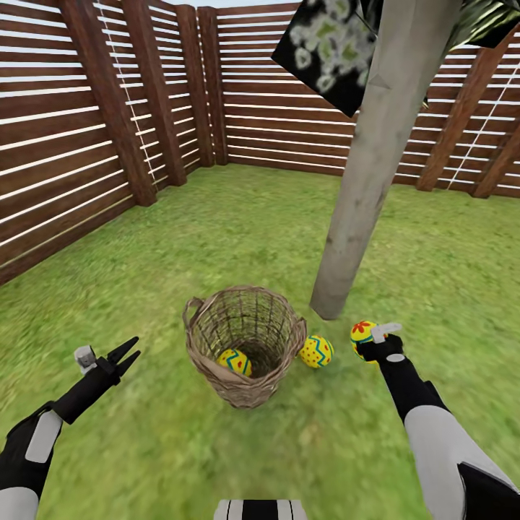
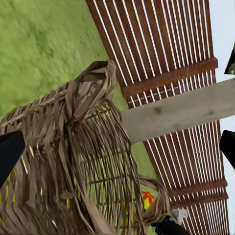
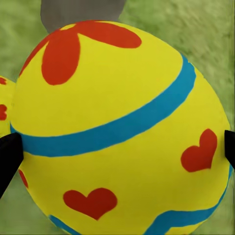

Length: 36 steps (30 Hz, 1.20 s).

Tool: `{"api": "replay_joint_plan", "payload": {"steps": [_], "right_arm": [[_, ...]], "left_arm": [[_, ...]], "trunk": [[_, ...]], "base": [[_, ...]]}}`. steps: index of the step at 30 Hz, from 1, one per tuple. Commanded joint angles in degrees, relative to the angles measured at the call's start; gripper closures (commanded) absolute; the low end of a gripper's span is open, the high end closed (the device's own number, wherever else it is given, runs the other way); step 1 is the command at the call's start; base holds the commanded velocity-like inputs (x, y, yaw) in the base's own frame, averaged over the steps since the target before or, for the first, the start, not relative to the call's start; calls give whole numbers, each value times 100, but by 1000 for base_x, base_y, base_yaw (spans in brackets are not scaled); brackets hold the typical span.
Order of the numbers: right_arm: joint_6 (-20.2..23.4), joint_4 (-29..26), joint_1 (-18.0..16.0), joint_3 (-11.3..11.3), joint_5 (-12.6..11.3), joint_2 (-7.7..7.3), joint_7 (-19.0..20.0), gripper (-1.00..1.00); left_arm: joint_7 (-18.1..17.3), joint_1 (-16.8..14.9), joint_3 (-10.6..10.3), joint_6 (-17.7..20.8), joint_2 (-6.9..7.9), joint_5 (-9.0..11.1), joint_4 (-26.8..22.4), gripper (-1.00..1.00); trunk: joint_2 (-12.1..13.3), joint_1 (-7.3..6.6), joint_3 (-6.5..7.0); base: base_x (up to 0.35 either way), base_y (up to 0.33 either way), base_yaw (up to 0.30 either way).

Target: Take the three Easter eggs out of the wicker basket on the lawn in the garden, then place them on the lawn next to a single tree (choose any tree) so that all three eggs are next to the same tree and none are left in the basket.

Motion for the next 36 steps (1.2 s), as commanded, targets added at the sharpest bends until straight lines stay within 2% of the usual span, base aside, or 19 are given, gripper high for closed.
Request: {"api": "replay_joint_plan", "payload": {"steps": [1,3,5,7,9,14,17,20,24,29,36], "right_arm": [[15,6,-3,-32,53,52,7,100],[18,35,-6,-32,40,87,-126,100],[35,265,-80,-32,47,94,-554,100],[23,852,-323,-32,50,85,-836,100],[16,1281,-520,-36,56,87,-905,100],[22,1526,-802,-37,63,106,-991,100],[23,1785,-1020,-34,74,183,-1019,100],[30,1836,-1115,-38,67,197,-1220,100],[81,1889,-1221,-38,49,283,-1279,100],[104,2103,-1474,-49,-11,255,-1579,100],[24,2089,-1513,-50,4,267,-1607,100]], "left_arm": [[-14,-3,5,45,0,20,3,-100],[-19,-3,5,45,3,20,5,-100],[-25,-3,5,45,3,24,5,-100],[-26,-3,5,45,1,28,5,-100],[-25,-3,3,45,0,29,5,-100],[-10,-3,-4,45,0,20,5,-100],[-12,-3,-4,45,0,20,5,-100],[-16,-3,-3,45,1,20,-2,-100],[-15,-3,1,45,2,20,-4,-100],[-18,-3,4,45,9,20,-5,-100],[-18,-3,5,45,10,20,5,-100]], "trunk": [[-2,0,-4],[-2,0,-4],[-2,0,-4],[-2,0,-4],[-4,5,-49],[-11,18,-159],[-15,25,-226],[-19,33,-292],[-24,43,-381],[-31,56,-492],[-40,74,-647]], "base": [[30,-31,1],[9,-9,0],[2,-2,0],[0,0,0],[0,0,0],[0,0,0],[0,0,0],[0,0,0],[0,0,0],[0,0,0],[0,0,0]]}}
